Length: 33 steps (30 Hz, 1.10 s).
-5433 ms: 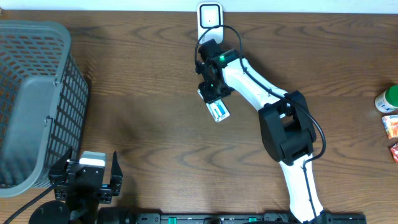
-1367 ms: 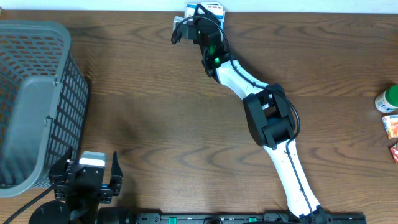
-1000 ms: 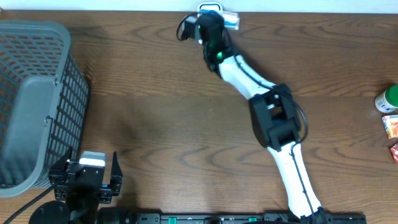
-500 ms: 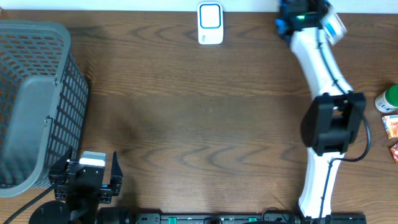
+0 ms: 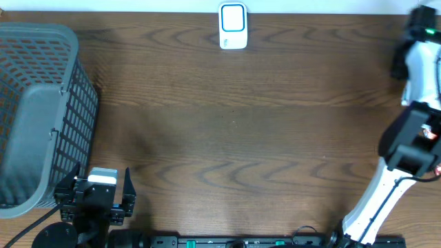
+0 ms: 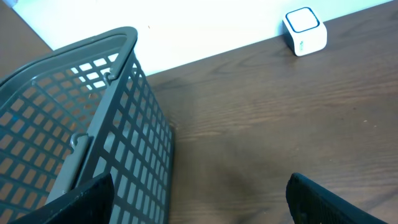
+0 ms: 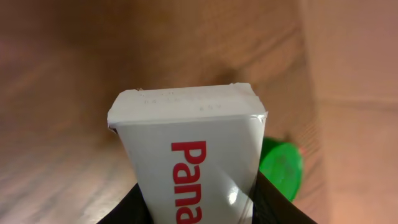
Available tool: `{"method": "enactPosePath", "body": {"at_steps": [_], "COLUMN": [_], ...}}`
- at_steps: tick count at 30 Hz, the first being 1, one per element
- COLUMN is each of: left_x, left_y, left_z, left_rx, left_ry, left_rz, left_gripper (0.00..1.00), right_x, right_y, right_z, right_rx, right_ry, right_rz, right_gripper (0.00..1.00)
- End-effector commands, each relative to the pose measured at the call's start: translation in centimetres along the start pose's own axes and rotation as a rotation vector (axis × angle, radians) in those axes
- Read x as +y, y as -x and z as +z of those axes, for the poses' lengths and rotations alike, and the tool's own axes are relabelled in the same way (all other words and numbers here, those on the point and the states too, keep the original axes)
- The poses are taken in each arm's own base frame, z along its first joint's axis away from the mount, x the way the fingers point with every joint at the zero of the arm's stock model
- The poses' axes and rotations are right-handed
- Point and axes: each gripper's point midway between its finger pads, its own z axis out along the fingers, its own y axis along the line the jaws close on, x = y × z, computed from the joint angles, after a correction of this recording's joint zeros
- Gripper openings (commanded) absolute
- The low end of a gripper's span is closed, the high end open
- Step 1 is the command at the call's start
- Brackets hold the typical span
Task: Scan the item barcode
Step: 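Carry the Panadol box to the right edge and release it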
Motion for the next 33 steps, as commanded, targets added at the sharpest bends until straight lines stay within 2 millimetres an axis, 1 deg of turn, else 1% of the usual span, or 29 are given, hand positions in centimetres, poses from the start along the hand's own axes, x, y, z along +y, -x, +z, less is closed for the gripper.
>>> {"method": "enactPosePath", "body": {"at_steps": [1,3,6,7,8,10,11,13,14,15,16,18,20,21,22,23,24,25,26,27,28,29,30,33], "left_x": [0.0,0.0,0.0,0.0,0.0,0.0,0.0,0.0,0.0,0.0,0.0,0.0,0.0,0.0,0.0,0.0,0.0,0.0,0.0,0.0,0.0,0.0,0.0,0.0], "left_y": [0.0,0.0,0.0,0.0,0.0,0.0,0.0,0.0,0.0,0.0,0.0,0.0,0.0,0.0,0.0,0.0,0.0,0.0,0.0,0.0,0.0,0.0,0.0,0.0], "left_z": [0.0,0.0,0.0,0.0,0.0,0.0,0.0,0.0,0.0,0.0,0.0,0.0,0.0,0.0,0.0,0.0,0.0,0.0,0.0,0.0,0.0,0.0,0.0,0.0], "left_rx": [0.003,0.003,0.003,0.002,0.002,0.003,0.002,0.002,0.003,0.002,0.003,0.003,0.003,0.003,0.002,0.003,0.003,0.002,0.002,0.002,0.002,0.002,0.003,0.002], "left_ry": [-0.002,-0.002,-0.002,-0.002,-0.002,-0.002,-0.002,-0.002,-0.002,-0.002,-0.002,-0.002,-0.002,-0.002,-0.002,-0.002,-0.002,-0.002,-0.002,-0.002,-0.002,-0.002,-0.002,-0.002], "left_rz": [-0.012,-0.012,-0.012,-0.012,-0.012,-0.012,-0.012,-0.012,-0.012,-0.012,-0.012,-0.012,-0.012,-0.012,-0.012,-0.012,-0.012,-0.012,-0.012,-0.012,-0.012,-0.012,-0.012,-0.012], "left_gripper": [0.86,0.86,0.86,0.87,0.87,0.86,0.86,0.86,0.86,0.86,0.86,0.86,0.86,0.86,0.86,0.86,0.86,0.87,0.86,0.86,0.86,0.86,0.86,0.86], "right_x": [-0.5,-1.8,-3.3,-4.0,-4.4,-5.2,-5.5,-6.0,-6.7,-7.0,-7.6,-8.8,-10.4,-11.1,-11.8,-12.7,-13.4,-14.3,-14.9,-15.8,-16.6,-17.2,-17.9,-19.0], "right_y": [-1.2,-2.2,-3.3,-3.6,-3.7,-3.4,-2.9,-1.0,0.5,1.3,2.3,4.1,5.4,5.6,5.6,5.3,4.8,3.9,3.2,1.9,0.8,-0.2,-1.8,-5.2], "right_z": [1.3,2.3,3.0,3.1,3.0,2.1,1.1,-1.9,-4.8,-6.4,-8.9,-15.0,-22.7,-26.8,-30.2,-34.2,-37.4,-41.0,-43.5,-46.9,-49.4,-51.4,-54.3,-58.9], "right_rx": [0.044,0.078,0.108,0.116,0.120,0.104,0.081,0.001,-0.076,-0.118,-0.178,-0.317,-0.480,-0.562,-0.630,-0.708,-0.768,-0.835,-0.884,-0.960,-1.029,-1.089,-1.177,-1.318], "right_ry": [0.166,0.200,0.235,0.234,0.233,0.262,0.297,0.394,0.462,0.496,0.538,0.643,0.780,0.858,0.918,0.984,1.038,1.093,1.124,1.151,1.156,1.153,1.145,1.125], "right_rz": [0.173,0.232,0.273,0.284,0.292,0.330,0.366,0.421,0.452,0.464,0.483,0.523,0.570,0.591,0.603,0.615,0.630,0.648,0.659,0.656,0.650,0.635,0.607,0.561], "right_gripper": [0.31,0.37,0.76,0.97,0.99,0.99,0.99,0.99,0.99,0.99,0.99,0.99,0.99,0.99,0.99,0.99,0.99,0.99,0.99,0.99,0.99,0.99,0.99,0.99]}}
